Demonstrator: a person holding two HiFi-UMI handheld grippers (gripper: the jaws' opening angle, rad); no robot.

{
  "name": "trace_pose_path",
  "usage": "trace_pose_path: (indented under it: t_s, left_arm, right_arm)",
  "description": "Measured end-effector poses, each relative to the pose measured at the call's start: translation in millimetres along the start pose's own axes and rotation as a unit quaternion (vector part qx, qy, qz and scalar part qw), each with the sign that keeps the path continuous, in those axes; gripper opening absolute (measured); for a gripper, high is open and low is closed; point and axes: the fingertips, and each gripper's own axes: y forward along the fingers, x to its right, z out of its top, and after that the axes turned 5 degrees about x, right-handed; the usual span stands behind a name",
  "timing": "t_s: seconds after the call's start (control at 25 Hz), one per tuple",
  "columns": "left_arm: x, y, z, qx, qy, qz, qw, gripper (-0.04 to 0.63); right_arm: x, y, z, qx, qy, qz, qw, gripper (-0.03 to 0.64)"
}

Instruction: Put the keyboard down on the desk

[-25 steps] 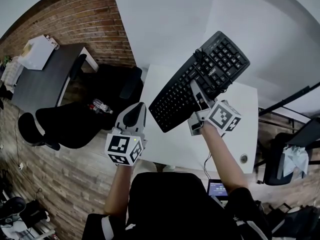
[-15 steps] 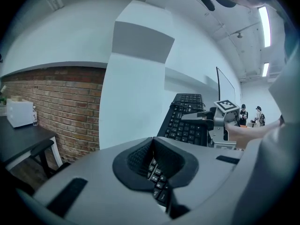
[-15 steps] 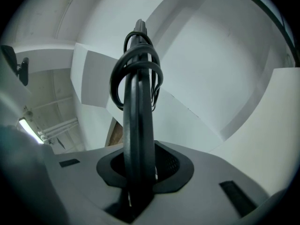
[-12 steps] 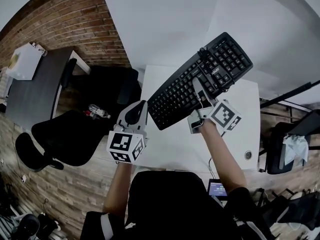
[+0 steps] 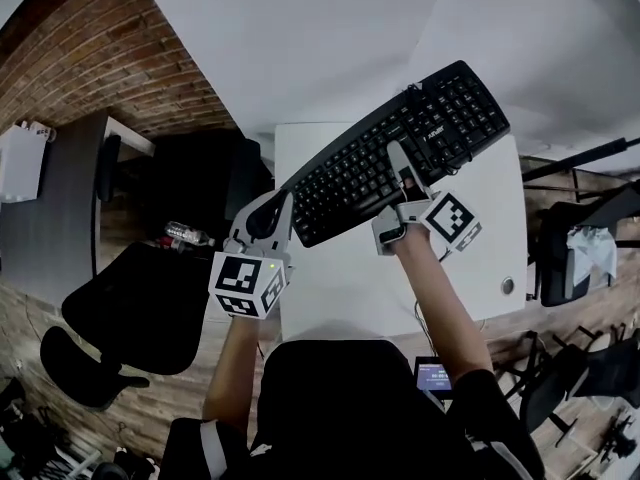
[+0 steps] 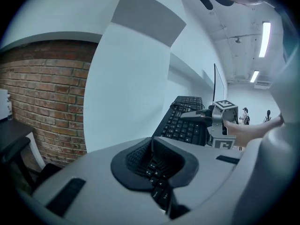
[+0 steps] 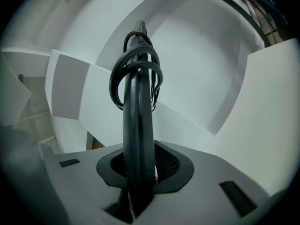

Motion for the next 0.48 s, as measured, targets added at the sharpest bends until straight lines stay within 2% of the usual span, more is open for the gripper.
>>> trace_pose_path:
  t_s: [0.12,0.24,0.36,0.48]
  left_arm:
    - [-3.9,15.6,-12.3,-0.014,0.001,-0.020,0.9997,0.015]
    - [-10.5,26.9,-24.0,-0.030,0.013,-0.030,0.9990,0.015]
    - [-20.8,38.0,-31.8,-0.043,0.028,-0.045,0.9977,0.017]
    - [-26.1,49.3,-38.4,-0.053,0.046,-0.062,0.9956,0.017]
  right_arm:
    - [27.0,6.4,-3.1,0.013,0.032,-0.041,0.999,0.098]
    - [43.3,19.6,-6.8,0.026,0.053,-0.042,0.997,0.098]
    - [62.6,29.5,-12.4,0.030,0.061,-0.075,0.995,0.098]
    - [73.8,40.4,-17.0,0.041,0.080,-0.080,0.993,0.098]
